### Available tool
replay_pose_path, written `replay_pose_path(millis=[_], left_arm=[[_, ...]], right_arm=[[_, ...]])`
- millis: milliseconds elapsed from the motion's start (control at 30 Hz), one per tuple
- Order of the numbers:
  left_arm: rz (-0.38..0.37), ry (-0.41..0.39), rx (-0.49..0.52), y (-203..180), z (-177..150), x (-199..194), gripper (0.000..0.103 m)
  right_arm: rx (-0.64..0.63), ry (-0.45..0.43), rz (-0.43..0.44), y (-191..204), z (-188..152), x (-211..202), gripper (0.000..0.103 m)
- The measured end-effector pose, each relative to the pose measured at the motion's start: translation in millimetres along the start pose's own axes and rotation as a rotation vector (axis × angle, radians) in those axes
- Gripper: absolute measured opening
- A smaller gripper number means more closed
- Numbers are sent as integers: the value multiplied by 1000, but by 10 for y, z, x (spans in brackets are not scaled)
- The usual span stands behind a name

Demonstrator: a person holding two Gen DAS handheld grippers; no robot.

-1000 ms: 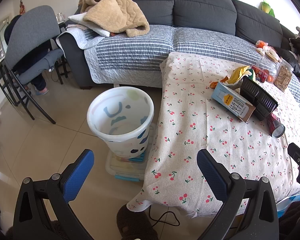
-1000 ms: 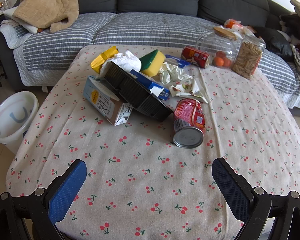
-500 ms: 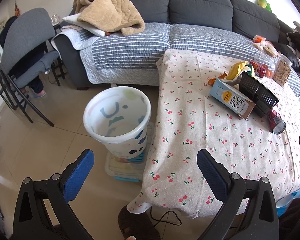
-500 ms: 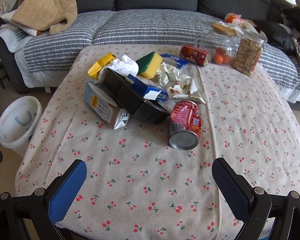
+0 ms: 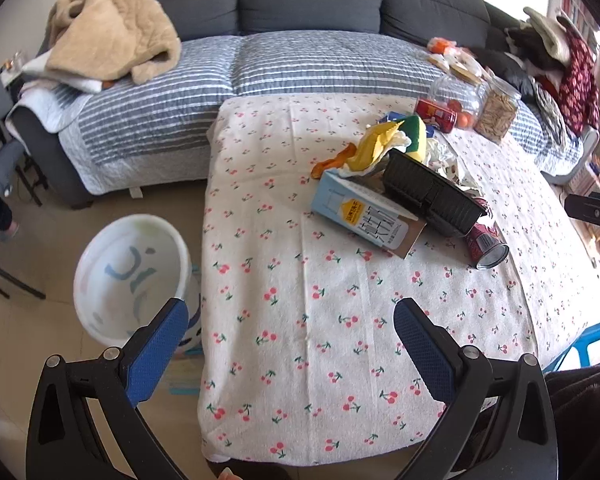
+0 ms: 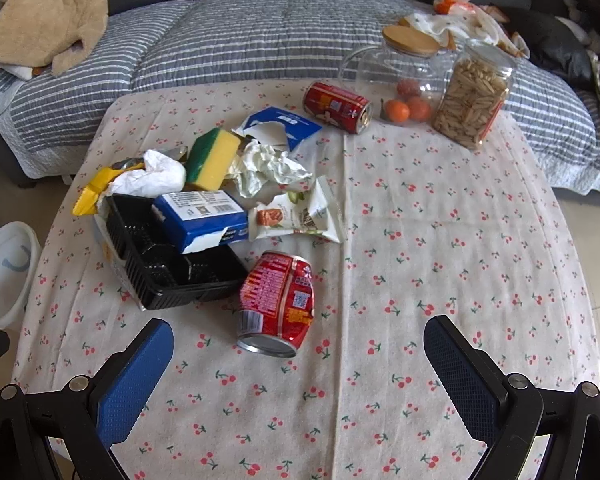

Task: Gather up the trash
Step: 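Grasp the yellow snack wrapper with the left tool while the right tool grasps the red crushed can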

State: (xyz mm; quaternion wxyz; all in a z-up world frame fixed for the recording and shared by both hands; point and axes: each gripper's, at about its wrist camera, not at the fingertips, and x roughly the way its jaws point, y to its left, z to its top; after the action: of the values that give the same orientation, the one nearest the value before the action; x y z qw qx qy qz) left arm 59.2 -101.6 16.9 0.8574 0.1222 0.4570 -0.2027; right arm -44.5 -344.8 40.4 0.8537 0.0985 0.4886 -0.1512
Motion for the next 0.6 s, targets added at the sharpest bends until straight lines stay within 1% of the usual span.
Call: replay_pose_path(millis=[67,133,233,333,433,467,600], left_arm=[[-1,43,26,-106,206,108,103],[-41,62,4,-158,401,208,103],[-110,51,-47,-191,695,360,103],[-158,43,-96,-245,964,520,101],[-201,46,-144,-277,1230,699,98],[-214,52,-169,-263,1294,778,95],[-284,107,-278,-162,1396,1103,84]], right_arm=[[33,-3,12,-97,37,99,103],[77,16,31,-199,33,241,103],[96,79,49,-305,39,465,103],[106,84,25,-387,116,575,103],[124,70,17,-459,213,631,103],[129,69,13,-477,233,650,103],[135,81,10,-506,295,737,103]])
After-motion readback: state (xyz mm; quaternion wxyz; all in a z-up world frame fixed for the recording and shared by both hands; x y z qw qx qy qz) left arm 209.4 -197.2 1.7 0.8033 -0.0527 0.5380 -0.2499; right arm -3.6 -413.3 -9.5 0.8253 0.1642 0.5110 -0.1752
